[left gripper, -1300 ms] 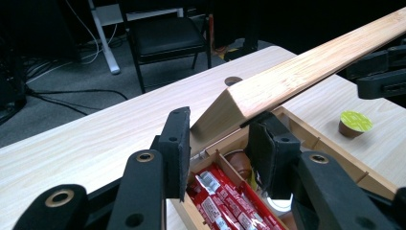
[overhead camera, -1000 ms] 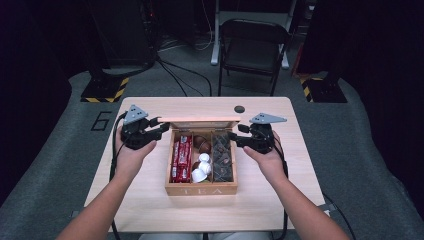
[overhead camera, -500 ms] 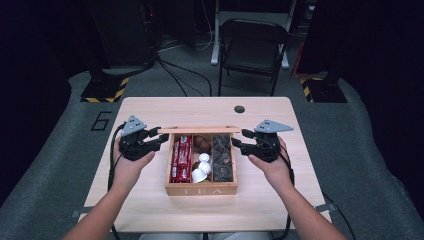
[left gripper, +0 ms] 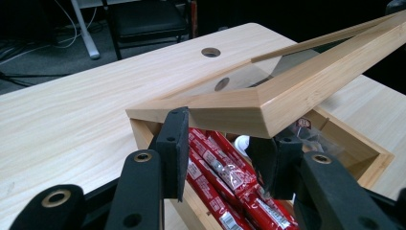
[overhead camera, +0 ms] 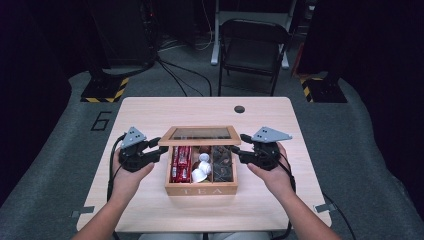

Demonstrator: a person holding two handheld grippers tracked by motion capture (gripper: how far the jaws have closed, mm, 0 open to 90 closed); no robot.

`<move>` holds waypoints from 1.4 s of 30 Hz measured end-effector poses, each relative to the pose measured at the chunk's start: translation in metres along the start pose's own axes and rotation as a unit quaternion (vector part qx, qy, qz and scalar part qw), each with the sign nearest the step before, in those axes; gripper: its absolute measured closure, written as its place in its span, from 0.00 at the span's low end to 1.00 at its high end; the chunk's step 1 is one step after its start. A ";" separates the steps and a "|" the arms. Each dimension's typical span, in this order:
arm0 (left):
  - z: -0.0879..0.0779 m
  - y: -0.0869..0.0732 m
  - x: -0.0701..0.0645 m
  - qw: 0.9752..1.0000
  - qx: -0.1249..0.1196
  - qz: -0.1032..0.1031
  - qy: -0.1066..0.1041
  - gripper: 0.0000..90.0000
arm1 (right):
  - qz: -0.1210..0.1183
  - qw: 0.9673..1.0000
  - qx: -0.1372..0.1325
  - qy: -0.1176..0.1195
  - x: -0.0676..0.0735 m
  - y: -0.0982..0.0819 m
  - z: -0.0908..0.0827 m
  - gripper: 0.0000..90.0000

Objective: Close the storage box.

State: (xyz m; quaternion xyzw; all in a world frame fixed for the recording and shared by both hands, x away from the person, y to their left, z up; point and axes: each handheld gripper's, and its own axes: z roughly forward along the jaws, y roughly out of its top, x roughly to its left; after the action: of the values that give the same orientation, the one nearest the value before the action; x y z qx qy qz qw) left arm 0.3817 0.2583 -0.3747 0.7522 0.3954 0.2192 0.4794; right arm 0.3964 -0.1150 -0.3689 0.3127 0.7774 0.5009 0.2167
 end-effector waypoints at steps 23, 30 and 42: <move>-0.004 -0.034 -0.016 1.000 0.017 0.014 -0.004 0.59 | 0.011 1.000 0.016 0.002 0.015 -0.036 0.001 0.52; -0.004 -0.045 -0.019 1.000 0.021 0.012 -0.009 0.59 | 0.022 1.000 0.017 0.007 0.019 -0.049 0.000 0.53; 0.000 -0.065 -0.021 0.999 0.037 0.003 -0.020 0.59 | 0.017 0.999 0.046 0.012 0.024 -0.064 0.001 0.53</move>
State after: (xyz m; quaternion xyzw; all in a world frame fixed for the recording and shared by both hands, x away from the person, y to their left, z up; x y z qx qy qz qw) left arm 0.3441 0.2565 -0.4321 0.7752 0.3911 0.1908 0.4580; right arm 0.3625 -0.1165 -0.4285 0.3291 0.7968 0.4722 0.1840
